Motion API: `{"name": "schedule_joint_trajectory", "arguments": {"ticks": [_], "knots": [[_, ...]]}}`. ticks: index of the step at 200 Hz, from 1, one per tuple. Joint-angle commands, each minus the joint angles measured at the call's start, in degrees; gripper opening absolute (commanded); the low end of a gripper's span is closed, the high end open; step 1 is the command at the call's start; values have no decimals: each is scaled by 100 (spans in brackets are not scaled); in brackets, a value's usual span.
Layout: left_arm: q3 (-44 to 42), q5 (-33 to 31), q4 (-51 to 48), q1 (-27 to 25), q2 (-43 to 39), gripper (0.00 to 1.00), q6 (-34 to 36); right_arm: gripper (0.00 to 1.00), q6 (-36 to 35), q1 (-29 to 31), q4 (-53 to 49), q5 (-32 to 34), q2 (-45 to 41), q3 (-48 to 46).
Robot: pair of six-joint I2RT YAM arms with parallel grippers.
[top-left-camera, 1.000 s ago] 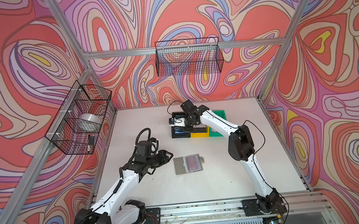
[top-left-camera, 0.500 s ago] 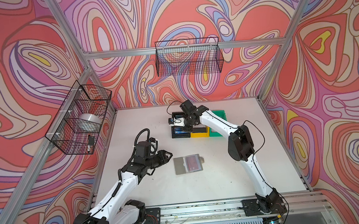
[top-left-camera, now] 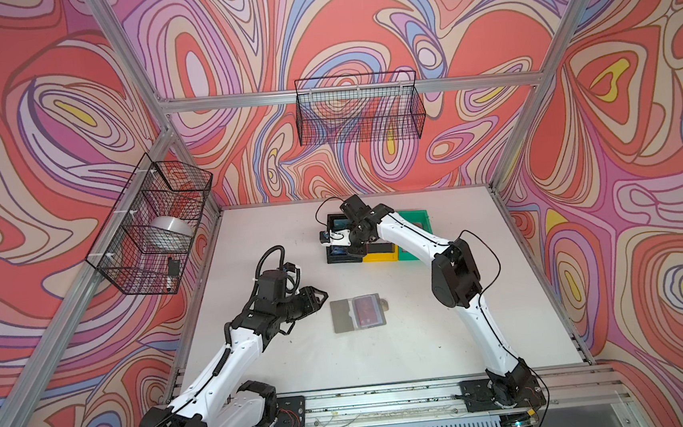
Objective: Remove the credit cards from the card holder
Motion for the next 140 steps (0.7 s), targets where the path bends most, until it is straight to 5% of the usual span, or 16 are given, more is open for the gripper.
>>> {"name": "schedule_joint_trajectory", "arguments": {"ticks": [1, 73, 140], "knots": [[-70, -44, -129, 48, -32, 40, 29, 0, -34, -3, -220, 86, 152, -70], [-79, -51, -148, 67, -63, 39, 52, 3, -5, 4, 186, 280, 211, -182], [-79, -47, -164, 85, -58, 39, 77, 32, 111, 15, 1439, 897, 302, -411]]}}
